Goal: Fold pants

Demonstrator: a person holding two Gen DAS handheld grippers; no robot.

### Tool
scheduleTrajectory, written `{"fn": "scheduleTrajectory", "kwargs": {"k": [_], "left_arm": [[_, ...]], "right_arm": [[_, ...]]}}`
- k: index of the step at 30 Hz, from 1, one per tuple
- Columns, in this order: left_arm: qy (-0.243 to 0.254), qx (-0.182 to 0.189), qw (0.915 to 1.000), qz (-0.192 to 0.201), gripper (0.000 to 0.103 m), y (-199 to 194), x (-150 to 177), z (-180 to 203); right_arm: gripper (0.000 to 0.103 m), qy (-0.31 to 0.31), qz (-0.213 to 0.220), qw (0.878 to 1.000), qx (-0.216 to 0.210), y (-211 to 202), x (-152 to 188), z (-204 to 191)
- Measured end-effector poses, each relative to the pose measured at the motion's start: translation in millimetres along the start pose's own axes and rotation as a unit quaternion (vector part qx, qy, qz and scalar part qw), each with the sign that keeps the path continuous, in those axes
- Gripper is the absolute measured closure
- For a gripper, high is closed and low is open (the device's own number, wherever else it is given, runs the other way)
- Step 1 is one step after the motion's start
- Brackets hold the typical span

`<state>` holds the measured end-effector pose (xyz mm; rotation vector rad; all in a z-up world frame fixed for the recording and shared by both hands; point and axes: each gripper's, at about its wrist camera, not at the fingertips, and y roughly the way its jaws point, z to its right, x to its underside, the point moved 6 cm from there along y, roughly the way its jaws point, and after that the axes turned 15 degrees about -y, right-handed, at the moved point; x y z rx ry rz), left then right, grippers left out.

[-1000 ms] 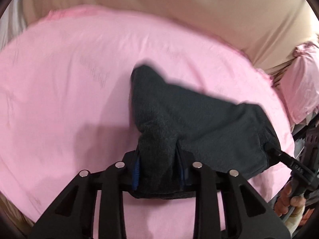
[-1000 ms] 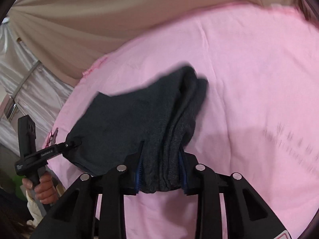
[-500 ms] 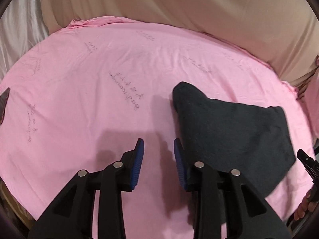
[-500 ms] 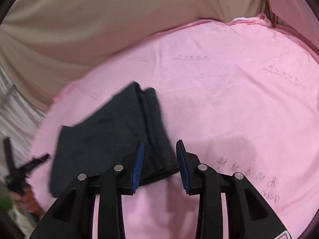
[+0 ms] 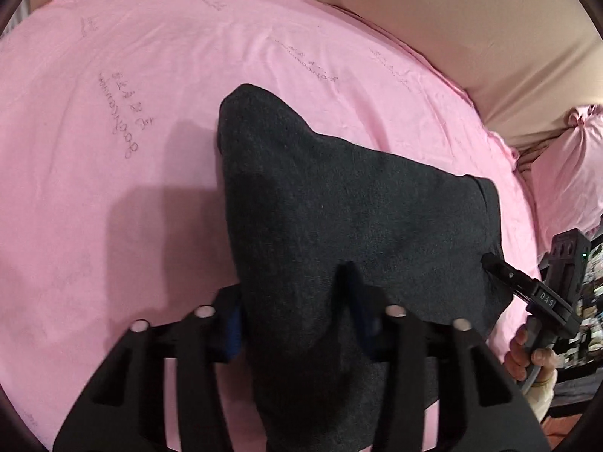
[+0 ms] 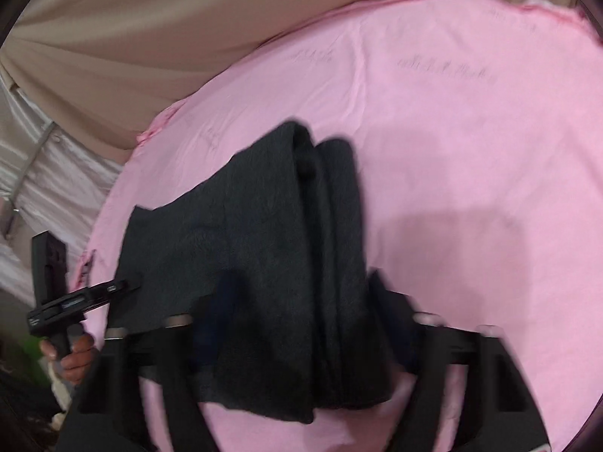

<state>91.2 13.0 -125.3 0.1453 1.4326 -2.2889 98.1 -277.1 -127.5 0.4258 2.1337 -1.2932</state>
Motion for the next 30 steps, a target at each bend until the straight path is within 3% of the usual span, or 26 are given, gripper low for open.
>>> {"fn": "scheduleTrajectory", "kwargs": {"k": [1,2,7,12,16,23,27,30], "left_arm": [[0.002,0.003,1.0000,-0.002,0.077,-3,1,1],[0.001,0.012,0.9999,-0.008,0.083,-6,1,2],[0.046,0.047,0.9977,-0.013,0.086,-49,1,24],[0.111,0.089,0.9898,0.013,0.086,-104,-1,64],[0.157,0.125,0.9768,0.074,0.086,-165,-14,96],[0.216,0.166,0.9351,0.227,0.086,-263,-43,148],[0.220,0.158,0.9157,0.297,0.085,-284,-74,170],[0.207,0.143,0.9114,0.325,0.085,-283,-108,179]], "right_arm": [[0.074,-0.001,0.000,1.000,-0.003,-3,3,-5],[0.077,0.004,0.007,1.000,-0.008,-11,5,-13],[0.080,0.000,0.044,0.999,-0.022,-69,19,-64],[0.080,-0.007,0.096,0.995,0.003,-123,9,-93],[0.080,-0.049,0.155,0.986,0.023,-172,-20,-114],[0.080,-0.133,0.274,0.952,0.042,-231,-95,-153],[0.080,-0.147,0.321,0.935,0.038,-243,-141,-151],[0.080,-0.148,0.342,0.927,0.037,-234,-174,-144]]}}
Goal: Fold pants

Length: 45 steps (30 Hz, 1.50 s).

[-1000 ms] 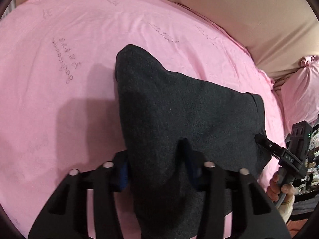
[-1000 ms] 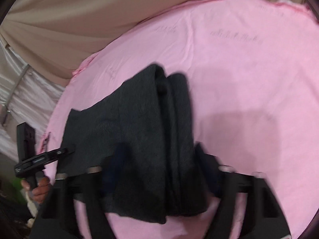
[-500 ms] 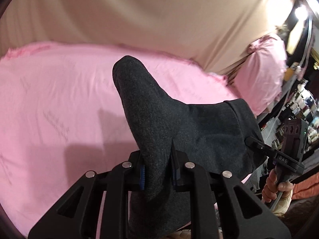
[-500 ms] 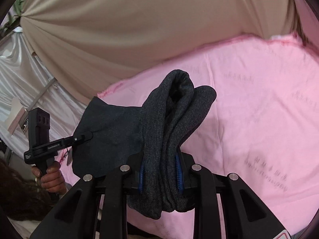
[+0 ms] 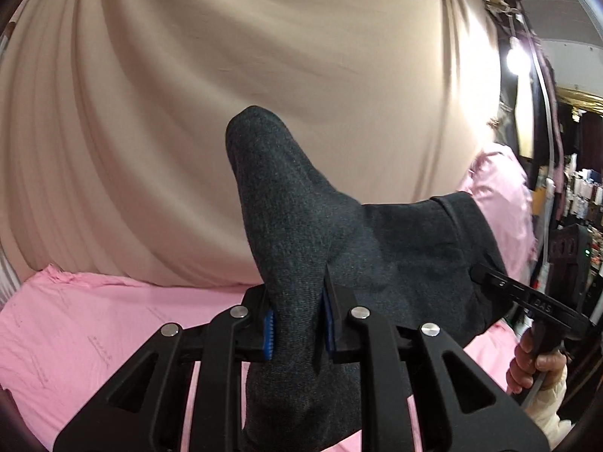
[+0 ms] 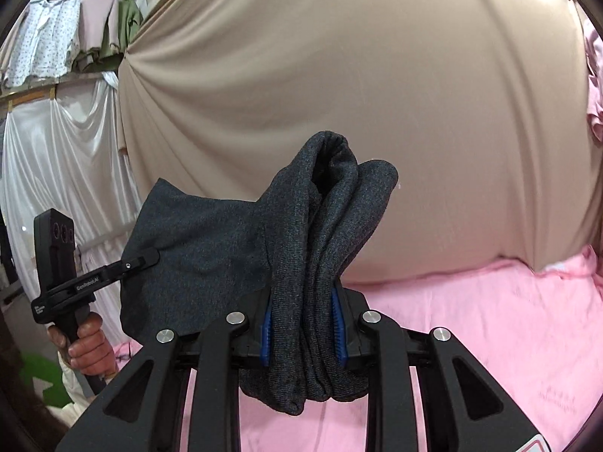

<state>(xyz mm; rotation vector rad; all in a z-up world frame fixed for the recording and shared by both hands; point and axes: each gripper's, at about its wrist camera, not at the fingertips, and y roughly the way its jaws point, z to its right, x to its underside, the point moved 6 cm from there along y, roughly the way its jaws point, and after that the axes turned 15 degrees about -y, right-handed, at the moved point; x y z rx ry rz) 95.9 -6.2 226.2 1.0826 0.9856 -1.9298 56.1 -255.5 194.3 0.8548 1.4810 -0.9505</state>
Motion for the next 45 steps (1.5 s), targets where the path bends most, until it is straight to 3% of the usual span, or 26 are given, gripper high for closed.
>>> {"fn": "scheduleTrajectory", "kwargs": {"k": [3,6,10,13,16,17,18,19,20,21,22,24,25,27,29,30,32,33,34,35,36,37,40,45], "left_arm": [[-0.014,-0.021,0.9997,0.002,0.084,38,-14,-17],[-0.019,-0.046,0.9987,-0.013,0.084,86,-10,-39],[-0.040,-0.082,0.9938,-0.064,0.083,170,23,-76],[-0.050,-0.109,0.9858,-0.118,0.082,243,70,-112],[-0.066,-0.172,0.9676,-0.172,0.076,314,136,-166],[-0.068,-0.218,0.9530,-0.199,0.076,332,164,-192],[-0.067,-0.258,0.9401,-0.212,0.072,337,181,-214],[-0.077,-0.251,0.9410,-0.213,0.068,334,185,-222],[-0.100,-0.233,0.9456,-0.204,0.059,321,181,-230],[-0.113,-0.236,0.9454,-0.194,0.058,307,172,-234],[-0.123,-0.247,0.9461,-0.170,0.059,287,154,-235],[-0.125,-0.229,0.9547,-0.143,0.056,269,127,-219],[-0.123,-0.218,0.9586,-0.135,0.051,266,116,-209],[-0.115,-0.194,0.9658,-0.128,0.033,271,102,-182],[-0.102,-0.183,0.9684,-0.136,0.024,290,106,-163],[-0.095,-0.186,0.9667,-0.147,0.022,302,116,-160],[-0.081,-0.205,0.9570,-0.189,0.022,333,151,-166],[-0.078,-0.221,0.9489,-0.211,0.023,348,171,-172],[-0.070,-0.241,0.9397,-0.232,0.027,358,187,-181],[-0.054,-0.268,0.9329,-0.235,0.029,363,199,-187],[-0.034,-0.269,0.9382,-0.215,0.030,358,197,-181],[-0.019,-0.268,0.9414,-0.204,0.030,348,193,-172],[-0.016,-0.246,0.9518,-0.182,0.029,314,178,-146],[0.002,-0.250,0.9568,-0.148,0.023,269,167,-111]], "right_arm": [[0.080,0.008,0.001,1.000,0.005,37,-3,19],[0.080,0.022,-0.026,0.999,0.008,78,10,42],[0.079,0.058,-0.081,0.995,0.016,145,61,79],[0.077,0.099,-0.133,0.986,0.029,201,128,114],[0.071,0.147,-0.233,0.959,0.065,244,216,151],[0.071,0.149,-0.265,0.948,0.090,247,241,163],[0.065,0.167,-0.257,0.948,0.080,240,249,170],[0.063,0.180,-0.246,0.949,0.082,229,248,175],[0.062,0.168,-0.236,0.951,0.110,212,237,180],[0.060,0.147,-0.223,0.956,0.118,200,223,180],[0.063,0.127,-0.207,0.964,0.107,191,204,174],[0.070,0.114,-0.188,0.972,0.085,189,177,160],[0.076,0.107,-0.184,0.975,0.071,194,167,151],[0.082,0.075,-0.182,0.980,0.040,216,151,126],[0.083,0.036,-0.203,0.978,0.035,238,160,113],[0.084,0.020,-0.225,0.973,0.042,250,170,110],[0.084,-0.007,-0.294,0.951,0.093,280,213,122],[0.095,-0.010,-0.319,0.941,0.109,287,234,133],[0.097,0.000,-0.298,0.949,0.102,283,235,137],[0.100,0.027,-0.296,0.949,0.107,271,227,141],[0.098,0.035,-0.293,0.947,0.131,259,219,143],[0.087,0.034,-0.280,0.950,0.135,246,211,141],[0.086,0.024,-0.240,0.960,0.142,206,184,126],[0.085,0.008,-0.222,0.962,0.157,161,179,107]]}}
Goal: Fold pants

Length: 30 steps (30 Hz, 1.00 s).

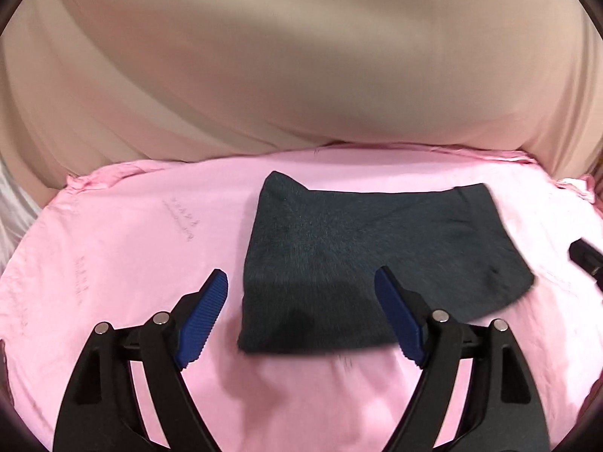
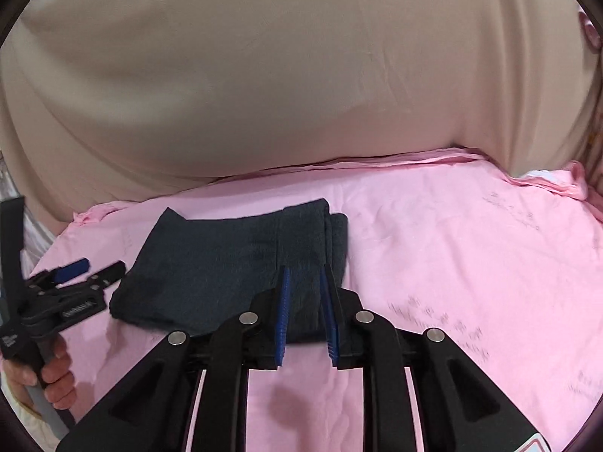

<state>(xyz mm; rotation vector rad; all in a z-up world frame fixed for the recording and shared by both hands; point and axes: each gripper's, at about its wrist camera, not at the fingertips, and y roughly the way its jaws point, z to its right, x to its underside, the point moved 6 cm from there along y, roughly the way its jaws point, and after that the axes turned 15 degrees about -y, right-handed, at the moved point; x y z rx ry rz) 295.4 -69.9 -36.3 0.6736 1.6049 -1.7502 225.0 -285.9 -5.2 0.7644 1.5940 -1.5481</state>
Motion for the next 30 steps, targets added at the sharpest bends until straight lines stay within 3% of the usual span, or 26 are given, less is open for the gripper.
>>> {"fn": "scheduleTrajectory", "kwargs": {"k": [4,9,12,16,21,24,30], "left_arm": [[-0.001,0.002,1.0000,0.007,0.019,-43,18,-4],[0.005,-0.013,0.9999,0.008,0.018,-60,43,-26],[0.005,-0.029,0.9993,0.025,0.018,-67,63,-35],[0.005,-0.030,0.9990,0.032,0.017,-62,88,-45],[-0.002,-0.031,0.9990,0.032,0.017,-50,109,-55],[-0.026,-0.010,0.9993,0.026,0.017,-48,106,-61],[-0.037,-0.006,0.9988,0.031,0.017,-50,105,-64]], "right_arm": [[0.067,-0.013,0.009,1.000,0.021,-33,24,-14],[0.067,-0.004,0.003,1.000,0.027,-33,57,-40],[0.067,-0.005,-0.005,0.998,0.055,-35,77,-45],[0.065,0.009,-0.020,0.998,0.057,-35,102,-48],[0.058,0.002,-0.013,0.997,0.079,-38,104,-48],[0.049,-0.024,-0.026,0.994,0.103,-36,104,-56],[0.045,-0.046,-0.031,0.991,0.121,-34,103,-63]]}}
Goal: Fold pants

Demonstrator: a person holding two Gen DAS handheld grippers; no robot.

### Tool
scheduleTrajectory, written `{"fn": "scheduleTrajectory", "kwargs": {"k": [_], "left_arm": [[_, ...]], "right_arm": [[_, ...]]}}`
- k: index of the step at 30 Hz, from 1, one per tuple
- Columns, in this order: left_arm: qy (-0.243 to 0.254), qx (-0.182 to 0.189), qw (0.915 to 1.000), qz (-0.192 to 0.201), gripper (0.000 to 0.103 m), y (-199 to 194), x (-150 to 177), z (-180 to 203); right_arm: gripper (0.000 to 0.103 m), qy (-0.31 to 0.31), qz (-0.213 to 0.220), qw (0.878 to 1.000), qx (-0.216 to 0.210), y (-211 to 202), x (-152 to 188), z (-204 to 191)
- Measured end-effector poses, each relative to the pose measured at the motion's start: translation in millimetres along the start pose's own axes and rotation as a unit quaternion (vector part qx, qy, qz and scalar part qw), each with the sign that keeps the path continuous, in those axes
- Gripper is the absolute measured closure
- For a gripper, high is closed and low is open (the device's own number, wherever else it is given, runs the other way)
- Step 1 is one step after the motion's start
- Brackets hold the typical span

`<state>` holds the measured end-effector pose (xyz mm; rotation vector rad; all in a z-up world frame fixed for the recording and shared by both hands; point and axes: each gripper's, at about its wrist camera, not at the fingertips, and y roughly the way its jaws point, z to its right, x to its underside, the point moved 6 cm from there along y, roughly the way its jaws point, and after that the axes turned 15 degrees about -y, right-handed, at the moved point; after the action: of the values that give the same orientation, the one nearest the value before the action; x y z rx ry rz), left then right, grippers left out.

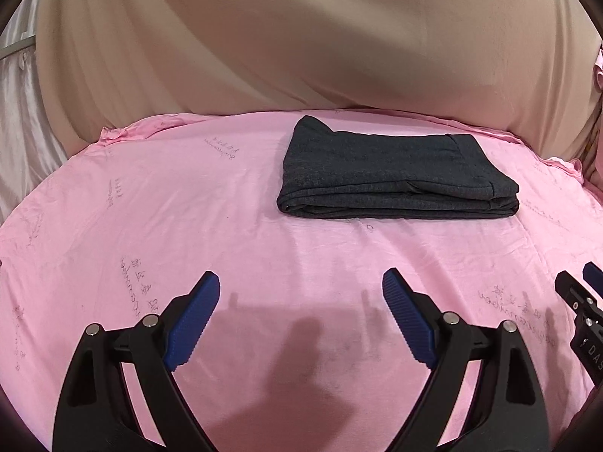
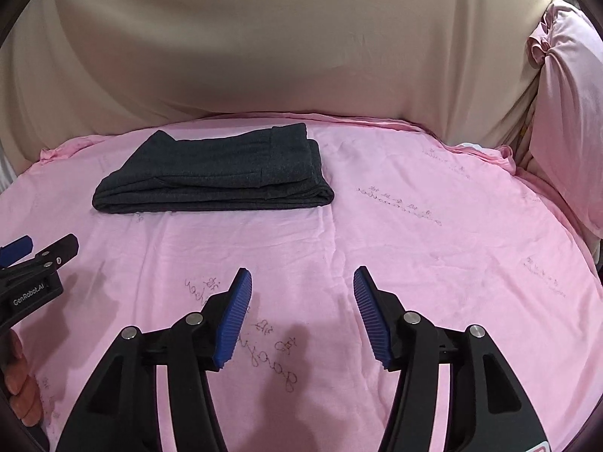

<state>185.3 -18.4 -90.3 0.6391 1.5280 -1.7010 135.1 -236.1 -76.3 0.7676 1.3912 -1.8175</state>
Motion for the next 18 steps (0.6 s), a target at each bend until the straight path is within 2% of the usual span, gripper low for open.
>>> {"fn": "scheduleTrajectory", "kwargs": {"k": [4,18], "left_arm": [[0.009,0.001,0.9999,0.010,0.017,-3.7,0.9,4.4],[0.016,-0.001,0.9998,0.014,0.017,-5.6,2.3,6.5]], "right_arm": [[0.038,0.002,0.002,1.000,0.011,-1.8,0.5,3.6],[0.031,0.014,-0.003,1.000,0.021,-0.4,2.5,9.3]]}}
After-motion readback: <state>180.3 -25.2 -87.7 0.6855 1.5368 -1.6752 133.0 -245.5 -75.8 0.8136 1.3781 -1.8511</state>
